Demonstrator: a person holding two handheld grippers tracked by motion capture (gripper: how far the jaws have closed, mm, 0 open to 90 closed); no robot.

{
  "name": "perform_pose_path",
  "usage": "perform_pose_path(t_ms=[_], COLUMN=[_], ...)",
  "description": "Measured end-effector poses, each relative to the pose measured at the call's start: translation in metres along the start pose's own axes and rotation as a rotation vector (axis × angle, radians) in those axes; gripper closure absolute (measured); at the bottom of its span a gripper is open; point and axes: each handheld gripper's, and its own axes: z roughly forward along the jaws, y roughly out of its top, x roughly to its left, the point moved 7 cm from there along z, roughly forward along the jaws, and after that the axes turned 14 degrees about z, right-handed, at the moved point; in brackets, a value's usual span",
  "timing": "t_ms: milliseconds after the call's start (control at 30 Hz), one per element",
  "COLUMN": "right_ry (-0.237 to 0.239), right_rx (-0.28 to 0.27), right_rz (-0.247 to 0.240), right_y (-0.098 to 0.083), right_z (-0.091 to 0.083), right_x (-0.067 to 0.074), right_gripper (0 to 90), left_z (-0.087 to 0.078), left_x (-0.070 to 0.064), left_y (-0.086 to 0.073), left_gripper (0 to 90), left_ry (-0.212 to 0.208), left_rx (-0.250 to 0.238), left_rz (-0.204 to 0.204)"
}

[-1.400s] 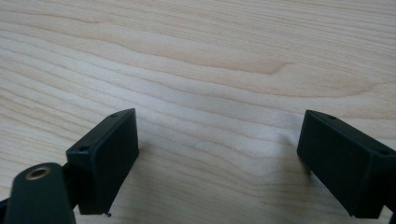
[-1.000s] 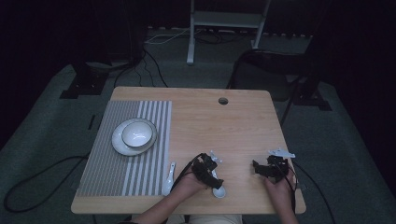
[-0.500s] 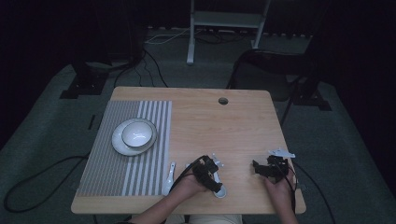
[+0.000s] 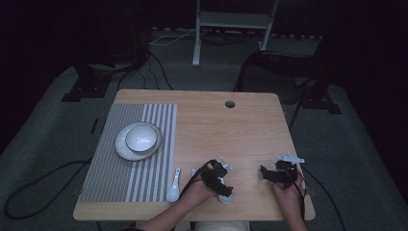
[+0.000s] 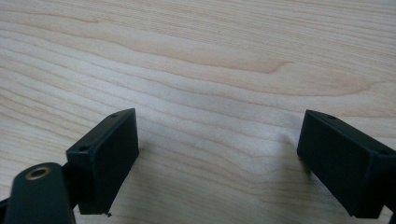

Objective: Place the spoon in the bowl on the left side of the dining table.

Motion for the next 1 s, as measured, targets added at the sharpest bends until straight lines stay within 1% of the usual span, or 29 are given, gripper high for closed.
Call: perform_pose_path(t_ms=[67, 133, 167, 233, 267, 300, 333, 400, 467, 600, 633, 733, 767, 900, 1000], right_ry=[0.0, 0.0, 0.0, 0.0, 0.0, 0.0, 0.0, 0.0, 0.0, 0.0, 0.0, 0.0, 0.0, 0.0, 0.0], right_rx=[0.0, 0.0, 0.0, 0.0, 0.0, 0.0, 0.0, 0.0, 0.0, -0.001, 0.0, 0.0, 0.0, 0.0, 0.0], right_rz=[0.0, 0.001, 0.0, 0.0, 0.0, 0.0, 0.0, 0.0, -0.001, -0.001, -0.001, 0.0, 0.0, 0.0, 0.0], right_y=[0.0, 0.0, 0.0, 0.0, 0.0, 0.0, 0.0, 0.0, 0.0, 0.0, 0.0, 0.0, 0.0, 0.0, 0.0], right_z=[0.0, 0.0, 0.0, 0.0, 0.0, 0.0, 0.0, 0.0, 0.0, 0.0, 0.0, 0.0, 0.0, 0.0, 0.0], right_x=[0.0, 0.0, 0.0, 0.0, 0.0, 0.0, 0.0, 0.0, 0.0, 0.0, 0.0, 0.0, 0.0, 0.0, 0.0], right_gripper=[12.0, 12.0, 12.0, 12.0, 12.0, 12.0, 12.0, 12.0, 12.0, 12.0, 12.0, 12.0, 12.0, 12.0, 12.0], left_z=[0.0, -0.001, -0.002, -0.005, -0.006, -0.01, -0.011, -0.011, -0.011, -0.009, -0.008, -0.008, -0.008, -0.008, -0.008], left_x=[0.0, 0.0, 0.001, 0.004, 0.006, 0.009, 0.01, 0.012, 0.011, 0.006, 0.005, 0.004, 0.004, 0.004, 0.004], left_y=[-0.003, -0.006, -0.008, -0.011, -0.012, -0.012, -0.012, -0.012, -0.011, -0.007, -0.006, -0.005, -0.005, -0.004, -0.005], left_gripper=[16.5, 16.5, 16.5, 16.6, 20.8, 27.6, 38.7, 47.7, 52.6, 67.3, 69.9, 74.0, 74.0, 74.9, 75.3], left_ry=[0.013, 0.028, 0.027, 0.019, 0.017, 0.001, -0.007, -0.003, 0.003, 0.002, -0.004, 0.002, -0.001, -0.003, 0.0], left_rx=[-0.003, 0.013, 0.025, 0.036, 0.033, 0.021, 0.016, 0.009, 0.008, 0.001, -0.001, 0.005, 0.012, 0.013, 0.004], left_rz=[0.02, 0.056, 0.075, 0.07, 0.07, 0.066, 0.06, 0.073, 0.09, 0.13, 0.132, 0.144, 0.158, 0.166, 0.173])
